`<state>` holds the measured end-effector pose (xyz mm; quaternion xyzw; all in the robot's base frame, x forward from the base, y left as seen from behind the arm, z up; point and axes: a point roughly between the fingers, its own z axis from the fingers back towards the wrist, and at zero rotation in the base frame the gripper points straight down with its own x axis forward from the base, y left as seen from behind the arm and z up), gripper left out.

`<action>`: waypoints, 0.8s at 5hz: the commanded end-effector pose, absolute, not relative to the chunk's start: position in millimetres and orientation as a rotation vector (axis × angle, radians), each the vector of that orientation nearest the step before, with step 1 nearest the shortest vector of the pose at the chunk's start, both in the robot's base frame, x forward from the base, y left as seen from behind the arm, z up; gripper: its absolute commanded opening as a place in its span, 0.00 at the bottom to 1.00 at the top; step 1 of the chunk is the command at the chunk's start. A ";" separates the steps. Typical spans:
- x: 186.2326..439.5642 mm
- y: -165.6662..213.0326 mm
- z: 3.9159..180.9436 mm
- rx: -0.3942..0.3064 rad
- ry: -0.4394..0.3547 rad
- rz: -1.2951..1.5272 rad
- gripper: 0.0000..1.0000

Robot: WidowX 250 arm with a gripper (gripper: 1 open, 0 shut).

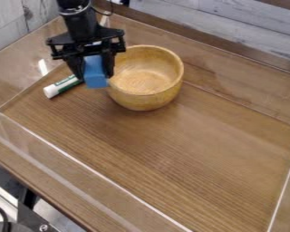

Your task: Put the blue block in the brown bowl

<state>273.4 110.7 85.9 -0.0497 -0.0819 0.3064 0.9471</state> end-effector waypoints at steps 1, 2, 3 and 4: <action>297.9 109.6 108.7 -0.106 -0.234 0.638 0.00; 311.1 104.9 112.3 -0.121 -0.244 0.636 0.00; 321.8 99.9 113.7 -0.136 -0.252 0.628 0.00; 331.9 95.3 114.2 -0.149 -0.261 0.623 0.00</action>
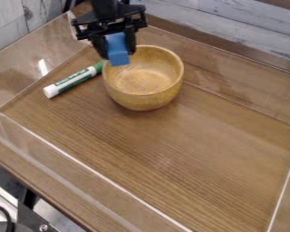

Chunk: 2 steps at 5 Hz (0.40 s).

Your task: Put the blue block in the brown bowl

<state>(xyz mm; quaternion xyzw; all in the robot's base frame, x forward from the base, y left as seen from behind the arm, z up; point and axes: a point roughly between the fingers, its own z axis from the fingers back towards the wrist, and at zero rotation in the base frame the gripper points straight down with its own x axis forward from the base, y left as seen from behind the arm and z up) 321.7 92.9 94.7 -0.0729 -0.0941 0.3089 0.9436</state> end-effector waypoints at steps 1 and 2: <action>337.9 92.5 114.9 -0.155 -0.267 0.619 0.00; 345.8 89.2 113.1 -0.162 -0.274 0.612 0.00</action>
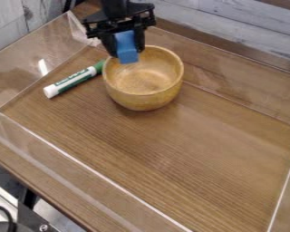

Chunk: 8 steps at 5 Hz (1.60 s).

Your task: Put the blue block in the brown bowl

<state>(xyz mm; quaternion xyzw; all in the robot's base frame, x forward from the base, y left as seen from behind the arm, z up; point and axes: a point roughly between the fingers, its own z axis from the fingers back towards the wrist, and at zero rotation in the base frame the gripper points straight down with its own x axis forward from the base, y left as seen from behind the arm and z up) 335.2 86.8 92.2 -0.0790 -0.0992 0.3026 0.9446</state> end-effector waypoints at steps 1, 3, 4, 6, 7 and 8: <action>355.6 85.1 110.3 -0.170 -0.282 0.606 0.00; 372.0 77.5 105.7 -0.184 -0.298 0.592 0.00; 377.6 75.1 101.5 -0.185 -0.303 0.588 0.00; 375.4 70.5 92.4 -0.185 -0.311 0.579 0.00; 373.4 68.8 87.6 -0.184 -0.315 0.574 0.00; 373.2 67.1 84.5 -0.184 -0.320 0.568 0.00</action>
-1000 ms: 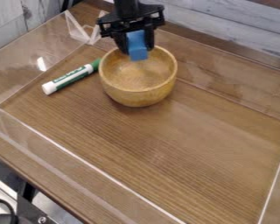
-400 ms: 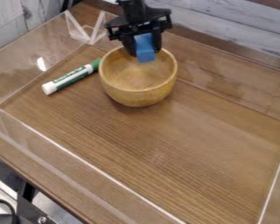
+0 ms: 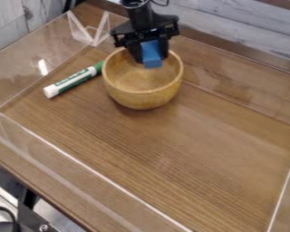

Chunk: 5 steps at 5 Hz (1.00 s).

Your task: Put the blue block in the brown bowl

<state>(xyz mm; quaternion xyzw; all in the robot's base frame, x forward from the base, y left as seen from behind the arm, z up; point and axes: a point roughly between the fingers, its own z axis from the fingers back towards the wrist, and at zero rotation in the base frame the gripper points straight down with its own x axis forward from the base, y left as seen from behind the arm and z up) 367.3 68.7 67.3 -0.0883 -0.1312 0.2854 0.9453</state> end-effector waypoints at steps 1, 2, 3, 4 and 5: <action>373.2 65.6 82.6 -0.183 -0.324 0.560 0.00; 373.6 64.0 81.0 -0.182 -0.327 0.553 0.00; 373.7 62.4 80.1 -0.181 -0.330 0.546 0.00; 374.1 60.8 79.2 -0.179 -0.333 0.540 0.00; 374.3 59.2 77.9 -0.178 -0.336 0.534 0.00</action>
